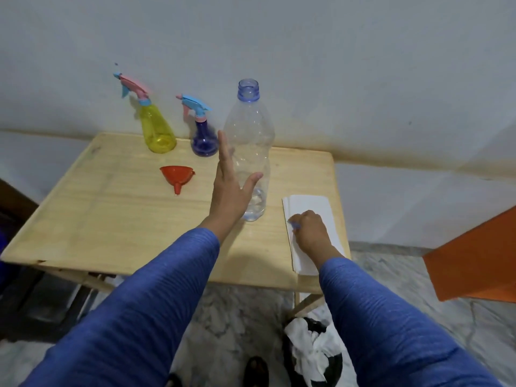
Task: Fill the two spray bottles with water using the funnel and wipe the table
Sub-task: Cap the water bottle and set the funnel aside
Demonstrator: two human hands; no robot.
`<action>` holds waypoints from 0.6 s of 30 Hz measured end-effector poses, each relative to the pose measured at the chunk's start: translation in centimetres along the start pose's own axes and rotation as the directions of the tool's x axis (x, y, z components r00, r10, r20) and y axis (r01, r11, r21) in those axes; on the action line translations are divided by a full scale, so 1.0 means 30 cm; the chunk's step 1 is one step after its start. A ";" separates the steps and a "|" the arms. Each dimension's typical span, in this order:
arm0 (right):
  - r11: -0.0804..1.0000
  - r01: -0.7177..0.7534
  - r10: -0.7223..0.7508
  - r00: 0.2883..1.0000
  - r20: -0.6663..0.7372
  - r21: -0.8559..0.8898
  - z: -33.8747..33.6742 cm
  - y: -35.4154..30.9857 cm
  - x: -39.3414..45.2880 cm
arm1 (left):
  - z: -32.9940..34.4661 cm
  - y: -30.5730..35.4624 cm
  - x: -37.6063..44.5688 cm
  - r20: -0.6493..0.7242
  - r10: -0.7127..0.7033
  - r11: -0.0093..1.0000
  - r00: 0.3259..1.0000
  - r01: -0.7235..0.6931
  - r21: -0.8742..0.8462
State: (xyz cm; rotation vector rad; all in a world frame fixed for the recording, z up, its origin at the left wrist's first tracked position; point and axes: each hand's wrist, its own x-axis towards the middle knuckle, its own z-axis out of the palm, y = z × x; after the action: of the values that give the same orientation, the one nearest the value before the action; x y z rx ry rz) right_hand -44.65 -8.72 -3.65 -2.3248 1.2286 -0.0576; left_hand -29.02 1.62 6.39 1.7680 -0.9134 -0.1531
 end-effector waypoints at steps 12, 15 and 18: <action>0.533 0.453 -0.079 0.868 -0.490 0.715 -0.464 -0.433 0.062 | 0.004 0.001 -0.008 -0.038 0.027 1.000 0.999 -0.026 0.011; 0.488 0.558 -0.243 0.826 -0.509 0.671 -0.544 -0.514 0.051 | 0.000 0.004 -0.009 -0.034 0.026 1.000 0.999 -0.026 0.009; 0.595 0.628 -0.407 0.774 -0.486 0.502 -0.585 -0.552 0.049 | 0.001 0.000 -0.004 -0.033 0.023 1.000 0.999 -0.022 0.013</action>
State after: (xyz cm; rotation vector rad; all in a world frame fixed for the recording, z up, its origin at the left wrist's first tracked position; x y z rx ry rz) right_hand -35.79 -9.46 18.83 -1.9792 0.4452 -0.9611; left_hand -29.12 1.69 6.33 1.7660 -0.9118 -0.1035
